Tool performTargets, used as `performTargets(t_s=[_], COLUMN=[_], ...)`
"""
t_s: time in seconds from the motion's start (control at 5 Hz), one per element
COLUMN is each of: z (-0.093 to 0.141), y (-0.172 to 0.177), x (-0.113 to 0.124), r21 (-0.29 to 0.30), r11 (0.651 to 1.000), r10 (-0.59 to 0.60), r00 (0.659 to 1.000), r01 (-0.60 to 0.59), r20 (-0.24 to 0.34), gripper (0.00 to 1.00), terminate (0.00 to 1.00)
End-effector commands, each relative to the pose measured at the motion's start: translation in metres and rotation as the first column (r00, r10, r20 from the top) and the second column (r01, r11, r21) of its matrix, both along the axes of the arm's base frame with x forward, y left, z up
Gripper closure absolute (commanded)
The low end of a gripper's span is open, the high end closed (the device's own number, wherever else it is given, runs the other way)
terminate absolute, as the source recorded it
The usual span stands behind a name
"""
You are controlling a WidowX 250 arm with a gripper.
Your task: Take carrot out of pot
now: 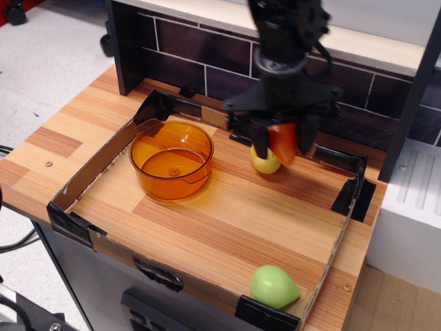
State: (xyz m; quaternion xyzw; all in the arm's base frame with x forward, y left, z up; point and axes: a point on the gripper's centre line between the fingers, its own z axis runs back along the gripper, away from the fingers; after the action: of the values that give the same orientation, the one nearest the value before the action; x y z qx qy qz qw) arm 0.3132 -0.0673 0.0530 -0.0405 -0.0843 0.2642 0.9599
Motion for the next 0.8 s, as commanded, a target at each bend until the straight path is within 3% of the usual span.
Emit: performTargets(t_s=[0.0, 0.2, 0.4, 0.6], z=[-0.009, -0.015, -0.023, -0.032], y=[-0.025, -0.034, -0.040, -0.043], x=[0.006, 0.007, 0.010, 0.013], r21=[-0.007, 0.011, 0.006, 0.014], r11=[0.999, 0.999, 1.000, 1.000], r10=[-0.046, -0.048, -0.031, 0.006], r00=[0.999, 0.998, 1.000, 1.000], r01=[0.047, 0.047, 0.031, -0.006], r20=[0.025, 0.036, -0.001, -0.012], gripper=[1.00, 1.00, 0.00, 0.00], terminate=[0.00, 0.00, 0.00, 0.00])
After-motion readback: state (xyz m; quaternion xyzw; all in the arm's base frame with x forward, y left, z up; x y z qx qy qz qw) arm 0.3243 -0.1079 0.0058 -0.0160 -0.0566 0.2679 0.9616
